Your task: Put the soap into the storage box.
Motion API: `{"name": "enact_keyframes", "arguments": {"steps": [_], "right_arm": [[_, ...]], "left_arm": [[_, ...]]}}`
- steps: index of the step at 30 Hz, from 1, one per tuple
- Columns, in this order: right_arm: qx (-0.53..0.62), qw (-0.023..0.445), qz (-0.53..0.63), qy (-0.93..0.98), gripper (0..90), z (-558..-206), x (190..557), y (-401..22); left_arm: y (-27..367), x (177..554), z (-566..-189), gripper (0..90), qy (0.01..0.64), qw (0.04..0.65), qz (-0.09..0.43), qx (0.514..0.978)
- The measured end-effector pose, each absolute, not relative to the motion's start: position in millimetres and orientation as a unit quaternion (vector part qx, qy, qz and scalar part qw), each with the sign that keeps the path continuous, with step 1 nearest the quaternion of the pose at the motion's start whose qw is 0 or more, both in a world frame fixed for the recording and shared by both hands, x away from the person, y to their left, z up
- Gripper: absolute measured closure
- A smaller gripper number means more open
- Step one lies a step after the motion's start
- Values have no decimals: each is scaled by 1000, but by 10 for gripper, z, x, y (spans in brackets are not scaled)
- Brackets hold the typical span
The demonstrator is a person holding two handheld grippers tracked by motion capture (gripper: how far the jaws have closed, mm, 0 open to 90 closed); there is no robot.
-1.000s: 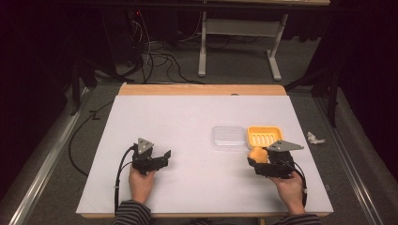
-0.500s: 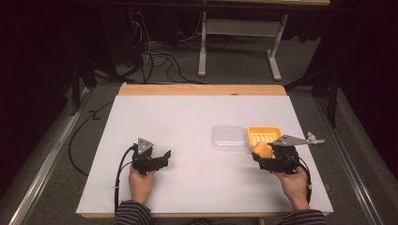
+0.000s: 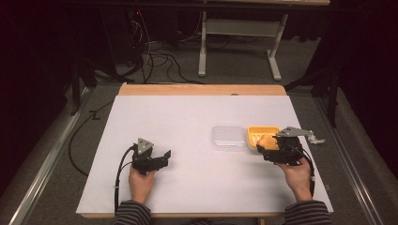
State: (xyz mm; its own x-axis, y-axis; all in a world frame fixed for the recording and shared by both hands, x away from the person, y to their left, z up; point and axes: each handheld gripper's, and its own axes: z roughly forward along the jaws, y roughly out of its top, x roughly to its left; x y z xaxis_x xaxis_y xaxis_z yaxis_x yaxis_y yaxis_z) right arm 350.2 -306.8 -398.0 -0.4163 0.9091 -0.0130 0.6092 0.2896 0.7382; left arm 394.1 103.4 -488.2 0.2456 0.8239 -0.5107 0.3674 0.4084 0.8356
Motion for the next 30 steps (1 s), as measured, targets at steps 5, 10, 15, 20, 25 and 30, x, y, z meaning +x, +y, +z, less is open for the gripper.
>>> {"name": "enact_keyframes", "arguments": {"steps": [5, 10, 15, 20, 25, 30], "right_arm": [[496, 225, 331, 770, 275, -3967, 3557, -3109], [503, 219, 330, 768, 275, -3969, 3616, -3152], [510, 218, 327, 765, 275, -3968, 3653, -3171], [513, 218, 322, 765, 275, -3972, 3700, -3187], [519, 215, 318, 764, 275, -3992, 3755, -3213], [527, 213, 313, 761, 275, -4008, 3808, -3244]], "left_arm": [[1035, 3942, -4881, 181, 585, 602, 189, 510], [1034, 3942, -4882, 181, 584, 602, 189, 510], [1039, 3943, -4883, 181, 585, 600, 189, 512], [1038, 3942, -4882, 181, 585, 600, 189, 512], [1037, 3943, -4882, 182, 585, 600, 189, 512], [1037, 3944, -4882, 182, 585, 600, 189, 511]]}}
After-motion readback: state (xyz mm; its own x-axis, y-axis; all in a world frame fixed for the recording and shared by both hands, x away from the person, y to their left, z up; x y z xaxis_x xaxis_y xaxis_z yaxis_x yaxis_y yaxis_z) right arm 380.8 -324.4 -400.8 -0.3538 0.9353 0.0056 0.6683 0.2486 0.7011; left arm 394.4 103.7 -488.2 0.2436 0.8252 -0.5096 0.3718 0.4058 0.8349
